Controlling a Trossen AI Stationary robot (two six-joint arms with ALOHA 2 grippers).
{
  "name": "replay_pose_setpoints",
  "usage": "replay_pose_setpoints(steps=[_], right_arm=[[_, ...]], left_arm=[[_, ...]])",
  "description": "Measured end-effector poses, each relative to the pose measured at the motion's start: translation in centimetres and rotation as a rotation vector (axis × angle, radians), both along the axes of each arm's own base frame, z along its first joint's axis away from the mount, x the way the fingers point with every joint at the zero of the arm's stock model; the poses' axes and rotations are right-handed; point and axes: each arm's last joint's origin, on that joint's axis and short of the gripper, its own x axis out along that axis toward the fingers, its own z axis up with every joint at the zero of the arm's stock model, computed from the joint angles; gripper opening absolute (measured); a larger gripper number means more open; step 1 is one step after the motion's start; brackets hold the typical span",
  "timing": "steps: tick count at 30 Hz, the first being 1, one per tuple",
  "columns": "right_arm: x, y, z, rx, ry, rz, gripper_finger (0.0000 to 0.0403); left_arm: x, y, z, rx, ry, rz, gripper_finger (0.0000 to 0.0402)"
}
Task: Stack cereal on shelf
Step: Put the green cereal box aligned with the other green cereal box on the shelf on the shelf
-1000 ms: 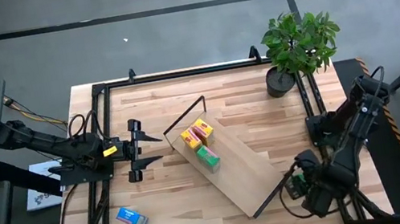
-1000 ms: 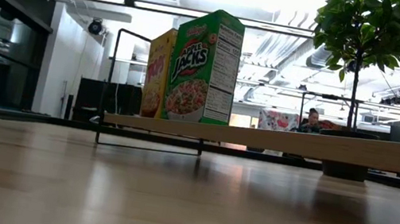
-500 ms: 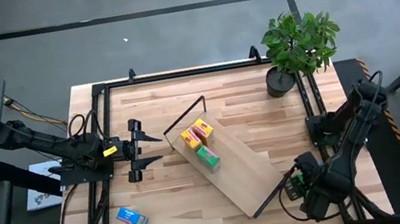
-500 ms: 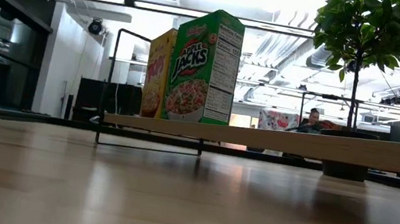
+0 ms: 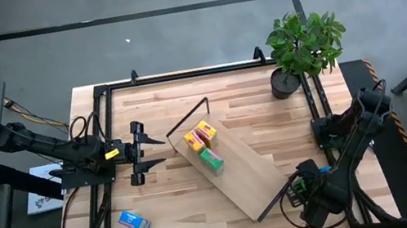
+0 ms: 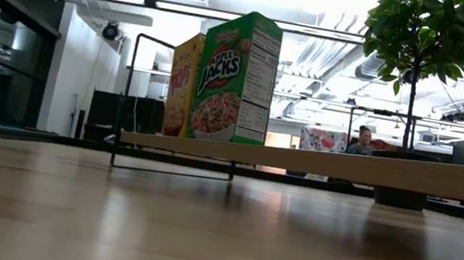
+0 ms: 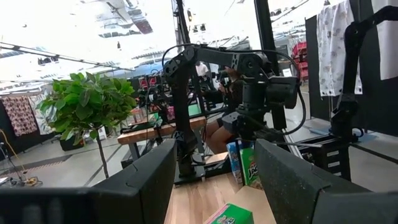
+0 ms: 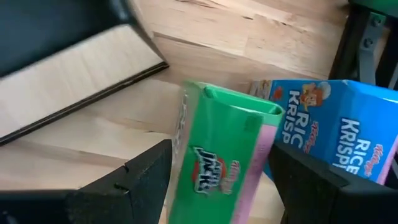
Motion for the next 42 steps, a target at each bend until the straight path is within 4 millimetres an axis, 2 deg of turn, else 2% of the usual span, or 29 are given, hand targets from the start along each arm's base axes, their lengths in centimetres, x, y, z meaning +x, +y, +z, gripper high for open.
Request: replay_pose_setpoints(steps=[19, 25, 31, 37, 42], right_arm=[[0.6, 0.3, -1.0, -0.003, 0.034, -0.031, 0.025], [0.7, 0.5, -1.5, -0.012, 0.052, -0.035, 0.0223], [0.6, 0.5, -1.4, 0.01, 0.074, -0.02, 0.0176], [1.1, 1.3, 0.3, 0.092, 0.066, 0.09, 0.0128], [1.8, 2.1, 3.3, 0.177, 0.003, 0.219, 0.0113]], left_arm=[[0.0, 0.0, 0.1, -0.003, -0.007, 0.0, 0.0207], [0.0, 0.0, 0.1, -0.003, -0.008, 0.0, 0.0207], [0.0, 0.0, 0.1, -0.003, -0.007, 0.0, 0.0207], [0.0, 0.0, 0.1, -0.015, -0.006, -0.003, 0.0207], [0.0, 0.0, 0.1, -0.028, -0.004, -0.006, 0.0207]])
